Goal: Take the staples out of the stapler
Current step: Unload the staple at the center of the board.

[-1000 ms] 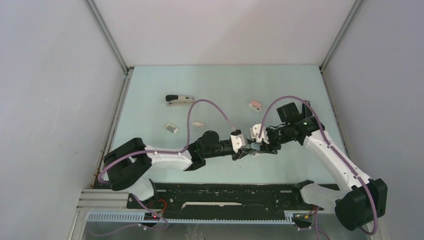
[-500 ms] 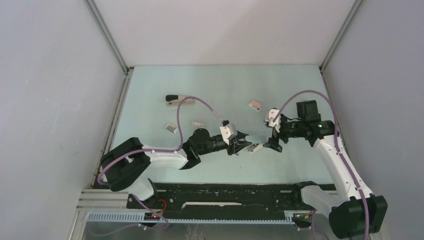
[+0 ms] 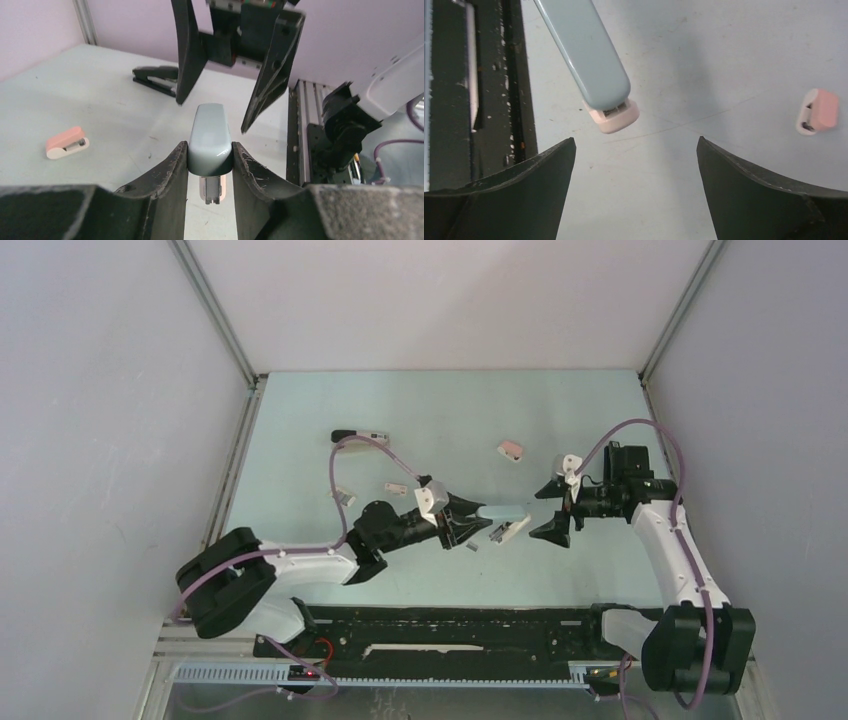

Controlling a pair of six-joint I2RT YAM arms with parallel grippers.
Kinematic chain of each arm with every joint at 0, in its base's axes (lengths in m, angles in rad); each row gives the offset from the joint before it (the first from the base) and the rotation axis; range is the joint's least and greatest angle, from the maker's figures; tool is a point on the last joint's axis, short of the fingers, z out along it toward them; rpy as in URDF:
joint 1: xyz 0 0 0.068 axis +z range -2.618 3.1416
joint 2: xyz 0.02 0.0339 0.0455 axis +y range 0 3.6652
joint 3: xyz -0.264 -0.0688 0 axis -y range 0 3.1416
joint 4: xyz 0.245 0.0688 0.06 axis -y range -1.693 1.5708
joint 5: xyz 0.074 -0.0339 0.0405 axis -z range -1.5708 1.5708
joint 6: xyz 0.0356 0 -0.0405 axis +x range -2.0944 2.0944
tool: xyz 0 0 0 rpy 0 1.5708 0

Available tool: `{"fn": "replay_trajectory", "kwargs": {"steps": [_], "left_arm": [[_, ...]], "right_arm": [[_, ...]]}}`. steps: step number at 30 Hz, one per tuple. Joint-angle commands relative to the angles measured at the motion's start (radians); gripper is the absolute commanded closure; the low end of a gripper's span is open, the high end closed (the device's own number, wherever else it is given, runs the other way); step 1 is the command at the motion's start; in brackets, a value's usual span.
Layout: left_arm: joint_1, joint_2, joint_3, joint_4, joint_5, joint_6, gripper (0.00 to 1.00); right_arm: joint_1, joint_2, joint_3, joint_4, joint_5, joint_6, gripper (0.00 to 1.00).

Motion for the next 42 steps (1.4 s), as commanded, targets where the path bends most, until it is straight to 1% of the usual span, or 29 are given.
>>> {"fn": "replay_trajectory", "kwargs": {"steps": [1, 6, 8, 12, 16, 20, 25, 30, 35, 38, 42], "left_arm": [[0.010, -0.089, -0.028, 0.129, -0.017, -0.051, 1.00], [0.014, -0.140, -0.047, 0.157, -0.040, -0.074, 1.00], [0.015, -0.149, -0.052, 0.181, -0.047, -0.087, 1.00], [0.016, -0.155, -0.054, 0.232, -0.057, -0.109, 1.00], [0.018, -0.147, -0.054, 0.286, -0.048, -0.132, 1.00], [0.020, -0.138, -0.054, 0.309, -0.044, -0.142, 1.00], [0.032, -0.122, -0.059, 0.330, -0.032, -0.155, 1.00], [0.045, -0.098, -0.056, 0.340, -0.017, -0.168, 1.00], [0.054, -0.072, -0.048, 0.347, -0.001, -0.176, 1.00], [0.058, -0.056, -0.042, 0.350, 0.006, -0.179, 1.00], [0.065, -0.031, -0.039, 0.354, 0.009, -0.182, 1.00]], "right_arm": [[-0.003, 0.042, -0.007, -0.005, -0.145, -0.047, 0.00], [0.052, 0.073, -0.006, -0.002, -0.207, -0.046, 0.00], [0.098, 0.074, -0.002, 0.002, -0.234, -0.036, 0.00], [0.154, 0.077, 0.011, 0.013, -0.286, -0.004, 0.00], [0.186, 0.085, 0.019, 0.070, -0.324, 0.108, 0.05], [0.187, 0.095, 0.037, 0.077, -0.373, 0.150, 0.15], [0.187, 0.112, 0.047, 0.074, -0.378, 0.165, 0.28], [0.186, 0.134, 0.059, 0.077, -0.393, 0.182, 0.33], [0.189, 0.163, 0.079, 0.080, -0.399, 0.191, 0.41], [0.197, 0.170, 0.080, 0.113, -0.376, 0.229, 0.49], [0.204, 0.184, 0.080, 0.135, -0.317, 0.249, 0.66]]}}
